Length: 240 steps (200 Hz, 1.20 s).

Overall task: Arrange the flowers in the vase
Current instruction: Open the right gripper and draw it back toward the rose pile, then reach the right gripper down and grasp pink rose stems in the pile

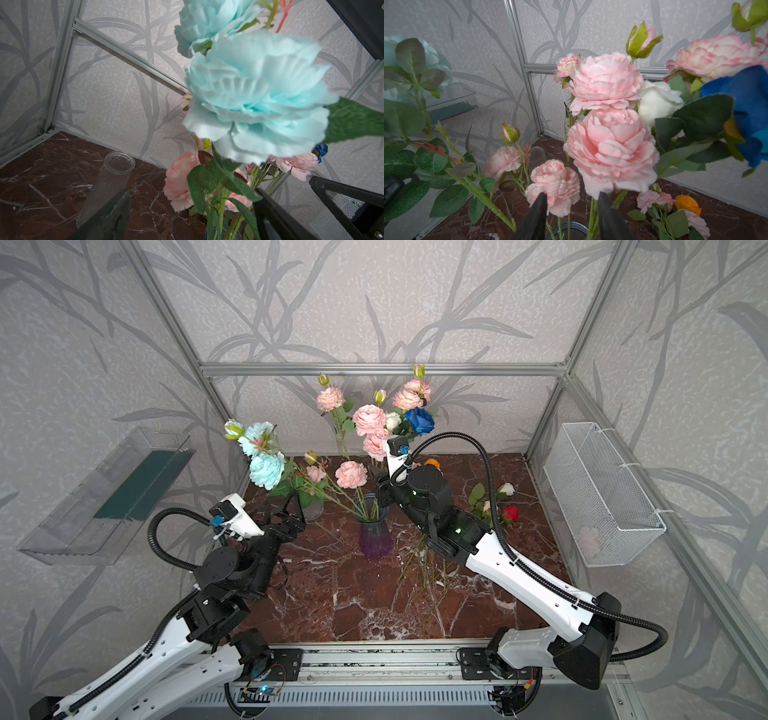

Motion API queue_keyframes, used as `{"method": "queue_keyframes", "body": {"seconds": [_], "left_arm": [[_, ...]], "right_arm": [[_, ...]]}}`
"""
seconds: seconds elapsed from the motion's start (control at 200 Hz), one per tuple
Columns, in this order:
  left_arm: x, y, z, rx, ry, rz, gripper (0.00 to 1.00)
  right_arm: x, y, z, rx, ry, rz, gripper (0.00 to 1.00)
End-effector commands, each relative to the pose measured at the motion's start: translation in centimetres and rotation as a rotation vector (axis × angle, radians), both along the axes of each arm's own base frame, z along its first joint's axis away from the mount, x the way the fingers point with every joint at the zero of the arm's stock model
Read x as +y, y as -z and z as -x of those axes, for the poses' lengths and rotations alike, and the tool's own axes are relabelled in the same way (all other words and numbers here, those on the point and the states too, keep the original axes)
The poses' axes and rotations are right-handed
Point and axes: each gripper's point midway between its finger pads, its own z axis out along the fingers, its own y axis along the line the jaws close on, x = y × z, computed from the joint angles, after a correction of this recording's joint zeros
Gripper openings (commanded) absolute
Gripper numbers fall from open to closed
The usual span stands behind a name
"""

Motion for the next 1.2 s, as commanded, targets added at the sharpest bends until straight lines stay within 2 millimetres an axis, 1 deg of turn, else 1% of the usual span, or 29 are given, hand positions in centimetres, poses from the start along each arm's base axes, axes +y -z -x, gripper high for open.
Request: {"method": "queue_keyframes", "body": {"seconds": [0.0,0.095,0.165,0.28,0.345,0.37,0.46,0.595,0.65,0.715,0.96,1.08,1.14,1.175,1.18,1.195], "left_arm": [[-0.1,-0.1,-0.1,-0.006,0.008,0.003,0.92],[0.1,0.0,-0.2,0.001,-0.008,-0.002,0.92],[0.1,0.1,-0.2,0.004,-0.008,-0.002,0.92],[0.1,0.0,-0.1,0.002,-0.007,0.003,0.92],[0.1,-0.1,-0.1,0.001,-0.005,0.005,0.92],[0.1,-0.1,-0.1,0.000,-0.001,0.006,0.92],[-0.2,-0.1,0.0,0.002,0.015,0.008,0.91],[-0.8,0.2,-0.1,0.013,0.048,0.029,0.90],[-1.3,0.5,-0.2,0.023,0.072,0.035,0.90],[-2.0,0.9,-0.4,0.041,0.098,0.041,0.89],[-4.7,2.7,-0.9,0.106,0.200,0.060,0.86],[-5.7,3.2,-0.9,0.124,0.231,0.053,0.86],[-6.1,3.4,-0.8,0.131,0.243,0.051,0.86],[-6.4,3.5,-0.8,0.134,0.252,0.048,0.85],[-6.4,3.5,-0.8,0.134,0.253,0.048,0.85],[-6.5,3.6,-0.8,0.136,0.256,0.048,0.85]], "right_arm": [[-1.1,-2.5,1.5,-0.054,-0.010,-0.045,0.41],[-1.9,-3.1,2.1,-0.070,-0.005,-0.050,0.41],[-2.7,-2.9,2.4,-0.071,0.010,-0.034,0.42],[-5.0,-1.2,2.4,-0.065,0.094,0.034,0.41],[-6.7,0.5,2.1,-0.035,0.140,0.076,0.40],[-7.6,1.3,1.8,-0.011,0.159,0.083,0.40],[-10.6,5.2,0.2,0.120,0.205,0.084,0.40],[-14.9,12.2,-2.6,0.380,0.258,0.042,0.40],[-16.1,14.9,-3.4,0.477,0.278,0.043,0.40],[-16.5,17.7,-4.2,0.574,0.271,0.061,0.41],[-16.2,28.0,-7.2,0.863,0.268,0.186,0.42],[-16.7,31.3,-8.1,0.957,0.291,0.223,0.41],[-16.9,32.4,-8.2,0.983,0.298,0.244,0.40],[-17.1,32.5,-8.3,0.982,0.308,0.249,0.40],[-17.2,33.1,-8.3,0.995,0.310,0.255,0.40],[-17.3,33.7,-8.2,1.010,0.313,0.263,0.40]]}}
